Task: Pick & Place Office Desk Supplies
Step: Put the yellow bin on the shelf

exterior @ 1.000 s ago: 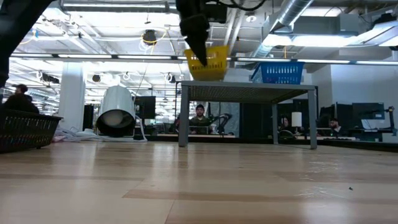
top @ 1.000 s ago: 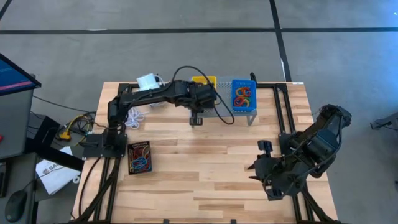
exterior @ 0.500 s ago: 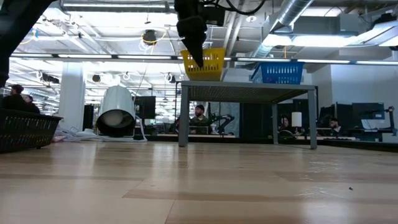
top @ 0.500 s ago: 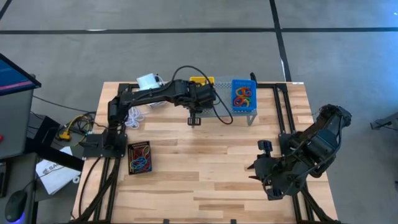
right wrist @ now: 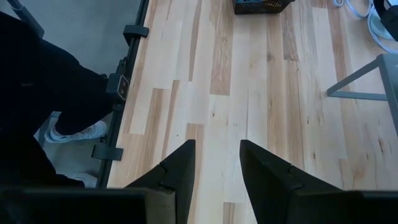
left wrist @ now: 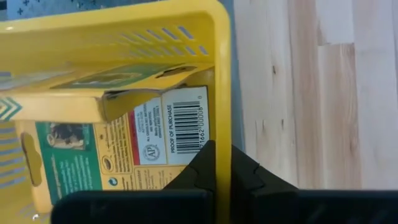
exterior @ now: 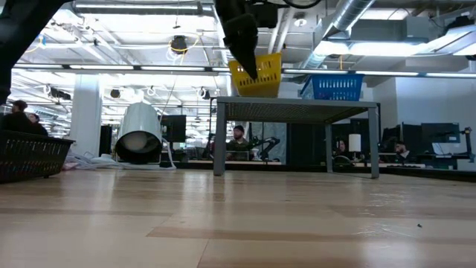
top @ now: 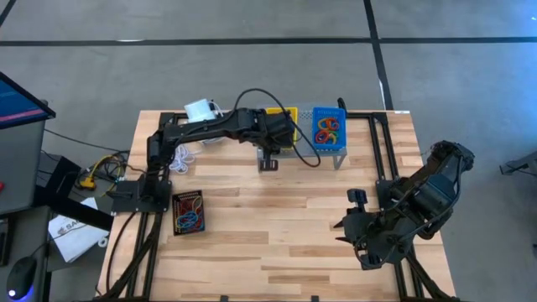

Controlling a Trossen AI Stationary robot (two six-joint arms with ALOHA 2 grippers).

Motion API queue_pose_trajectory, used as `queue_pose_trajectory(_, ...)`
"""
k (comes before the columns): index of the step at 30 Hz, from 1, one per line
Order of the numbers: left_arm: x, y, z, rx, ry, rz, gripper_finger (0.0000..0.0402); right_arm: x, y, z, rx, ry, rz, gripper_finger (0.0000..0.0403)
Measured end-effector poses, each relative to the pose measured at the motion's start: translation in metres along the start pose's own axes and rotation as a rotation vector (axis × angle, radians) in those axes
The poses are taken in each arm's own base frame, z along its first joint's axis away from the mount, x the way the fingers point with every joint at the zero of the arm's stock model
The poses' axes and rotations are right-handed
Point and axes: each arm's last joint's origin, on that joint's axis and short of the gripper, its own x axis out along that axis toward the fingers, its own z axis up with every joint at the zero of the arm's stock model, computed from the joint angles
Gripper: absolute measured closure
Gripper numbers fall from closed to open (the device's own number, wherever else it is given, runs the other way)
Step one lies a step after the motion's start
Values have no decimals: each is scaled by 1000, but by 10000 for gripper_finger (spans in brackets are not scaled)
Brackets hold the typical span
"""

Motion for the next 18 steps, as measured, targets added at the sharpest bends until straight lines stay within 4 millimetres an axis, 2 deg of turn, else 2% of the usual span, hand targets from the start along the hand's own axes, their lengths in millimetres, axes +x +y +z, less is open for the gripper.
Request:
queue_pose_trajectory(10, 0, 0, 0, 0, 13, 29, 393, 0, 0, 0, 3, -1, 0, 280)
queue_pose_trajectory(18, 10, -4, -6, 1, 53, 17, 379, 0, 0, 0, 3, -1, 0, 280)
